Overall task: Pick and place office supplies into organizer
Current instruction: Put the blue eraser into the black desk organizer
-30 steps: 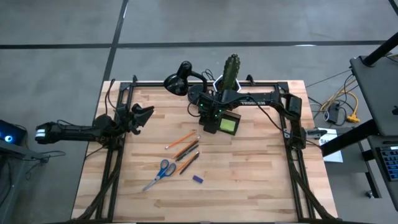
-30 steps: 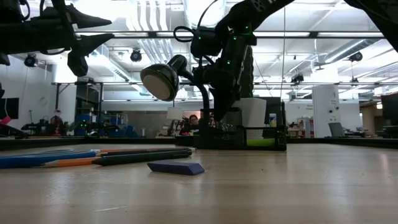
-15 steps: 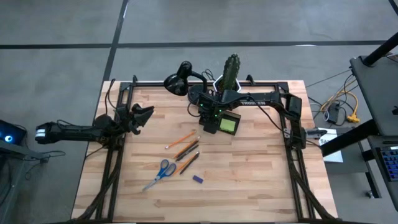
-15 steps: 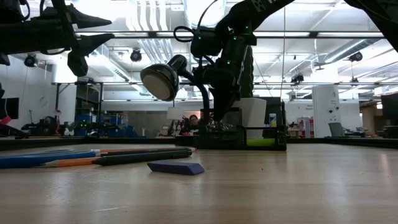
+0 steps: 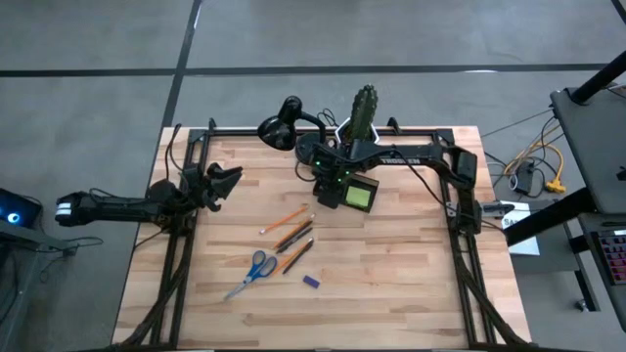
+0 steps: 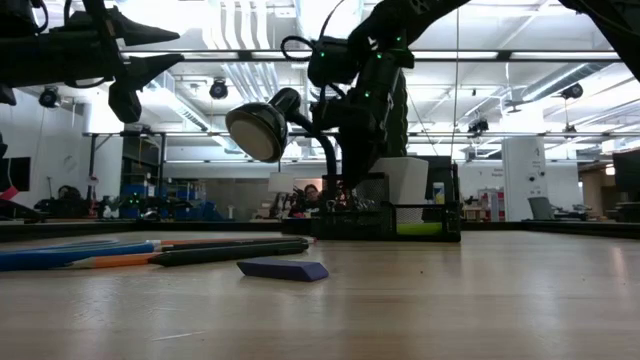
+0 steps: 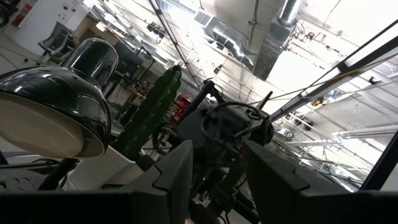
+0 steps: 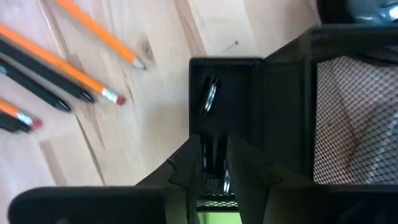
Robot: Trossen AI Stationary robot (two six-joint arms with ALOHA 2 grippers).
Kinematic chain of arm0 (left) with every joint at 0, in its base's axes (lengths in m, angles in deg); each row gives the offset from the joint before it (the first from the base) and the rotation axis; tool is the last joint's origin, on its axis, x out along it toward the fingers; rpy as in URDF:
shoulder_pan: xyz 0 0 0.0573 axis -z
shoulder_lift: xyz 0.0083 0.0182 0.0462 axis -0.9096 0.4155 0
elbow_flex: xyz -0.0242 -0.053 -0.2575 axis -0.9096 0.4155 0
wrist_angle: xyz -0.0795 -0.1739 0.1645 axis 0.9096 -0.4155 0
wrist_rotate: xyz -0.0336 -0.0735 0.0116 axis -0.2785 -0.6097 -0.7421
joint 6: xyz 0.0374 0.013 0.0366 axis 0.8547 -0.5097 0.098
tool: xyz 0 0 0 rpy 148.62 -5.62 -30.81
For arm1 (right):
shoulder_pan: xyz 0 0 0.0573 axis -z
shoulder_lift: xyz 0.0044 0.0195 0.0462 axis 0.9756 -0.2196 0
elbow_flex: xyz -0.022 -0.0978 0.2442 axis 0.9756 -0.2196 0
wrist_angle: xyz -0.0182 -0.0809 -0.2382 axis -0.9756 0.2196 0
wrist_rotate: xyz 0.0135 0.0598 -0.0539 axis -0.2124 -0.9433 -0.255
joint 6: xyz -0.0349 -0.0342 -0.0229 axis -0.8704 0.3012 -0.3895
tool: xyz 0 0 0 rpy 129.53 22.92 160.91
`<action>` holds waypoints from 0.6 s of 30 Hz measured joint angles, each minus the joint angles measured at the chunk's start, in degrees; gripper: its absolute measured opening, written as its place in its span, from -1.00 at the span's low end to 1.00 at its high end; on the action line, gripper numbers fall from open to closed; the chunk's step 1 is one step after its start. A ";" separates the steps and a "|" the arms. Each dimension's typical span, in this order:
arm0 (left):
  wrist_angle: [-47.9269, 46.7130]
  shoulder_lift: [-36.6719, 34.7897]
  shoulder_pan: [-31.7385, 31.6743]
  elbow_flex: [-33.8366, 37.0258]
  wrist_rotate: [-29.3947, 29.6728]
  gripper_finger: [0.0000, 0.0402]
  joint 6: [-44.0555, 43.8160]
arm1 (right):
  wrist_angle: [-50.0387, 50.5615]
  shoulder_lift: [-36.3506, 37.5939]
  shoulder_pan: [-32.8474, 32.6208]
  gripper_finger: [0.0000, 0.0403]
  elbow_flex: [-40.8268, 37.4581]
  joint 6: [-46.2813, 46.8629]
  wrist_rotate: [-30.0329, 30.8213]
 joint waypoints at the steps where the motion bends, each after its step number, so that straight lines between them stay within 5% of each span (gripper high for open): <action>1: 0.00 0.00 0.00 0.00 0.00 -0.36 0.00 | 0.07 0.13 -0.01 -0.64 0.49 0.80 0.00; 18: -0.02 0.00 0.00 0.00 -0.02 -0.36 -0.11 | 3.14 2.46 -7.59 -0.22 13.28 4.44 -0.04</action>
